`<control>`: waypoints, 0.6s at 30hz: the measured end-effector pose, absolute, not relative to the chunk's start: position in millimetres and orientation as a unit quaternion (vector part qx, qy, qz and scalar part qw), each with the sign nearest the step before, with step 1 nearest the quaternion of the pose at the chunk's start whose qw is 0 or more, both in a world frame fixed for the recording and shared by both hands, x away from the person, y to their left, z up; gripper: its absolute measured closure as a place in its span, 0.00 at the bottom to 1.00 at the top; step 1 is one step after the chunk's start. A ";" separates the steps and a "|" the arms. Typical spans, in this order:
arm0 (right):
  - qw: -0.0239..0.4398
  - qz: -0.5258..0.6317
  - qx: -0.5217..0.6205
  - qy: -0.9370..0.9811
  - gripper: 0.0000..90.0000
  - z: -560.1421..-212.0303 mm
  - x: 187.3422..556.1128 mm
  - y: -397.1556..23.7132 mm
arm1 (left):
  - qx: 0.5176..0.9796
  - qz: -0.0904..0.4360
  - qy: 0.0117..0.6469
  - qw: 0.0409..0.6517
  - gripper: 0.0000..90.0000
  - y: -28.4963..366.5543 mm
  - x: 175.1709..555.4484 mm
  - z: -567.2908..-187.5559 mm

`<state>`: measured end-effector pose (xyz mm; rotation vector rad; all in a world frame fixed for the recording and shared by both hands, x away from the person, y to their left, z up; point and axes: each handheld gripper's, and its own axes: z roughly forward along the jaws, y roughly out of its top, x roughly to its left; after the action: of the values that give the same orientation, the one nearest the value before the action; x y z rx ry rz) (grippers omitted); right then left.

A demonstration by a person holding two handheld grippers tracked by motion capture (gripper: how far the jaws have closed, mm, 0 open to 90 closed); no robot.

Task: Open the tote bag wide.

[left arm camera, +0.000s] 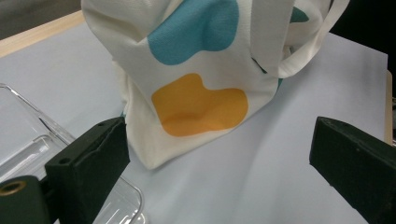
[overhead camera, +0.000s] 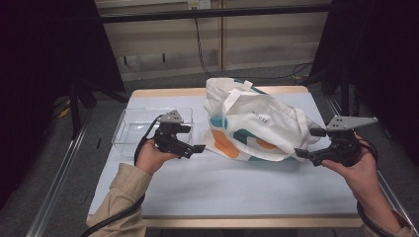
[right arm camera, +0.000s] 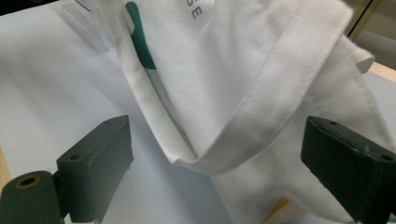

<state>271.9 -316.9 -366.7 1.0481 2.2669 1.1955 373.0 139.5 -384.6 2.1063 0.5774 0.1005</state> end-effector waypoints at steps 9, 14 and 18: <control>0.188 0.429 0.370 0.802 0.10 -352.9 282.4 -317.6 | 0.861 0.038 0.229 0.454 0.05 134.0 379.5 -381.6; 0.187 0.429 0.370 0.802 0.10 -347.1 294.0 -315.7 | 0.861 0.034 0.228 0.453 0.05 131.2 379.5 -383.2; 0.188 0.437 0.370 0.798 0.11 -342.9 304.3 -313.8 | 0.863 0.034 0.225 0.452 0.05 130.7 379.3 -381.8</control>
<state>304.3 -313.8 -342.9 1.0409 2.2451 1.2304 379.3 130.7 -381.8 2.1315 0.5568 0.0851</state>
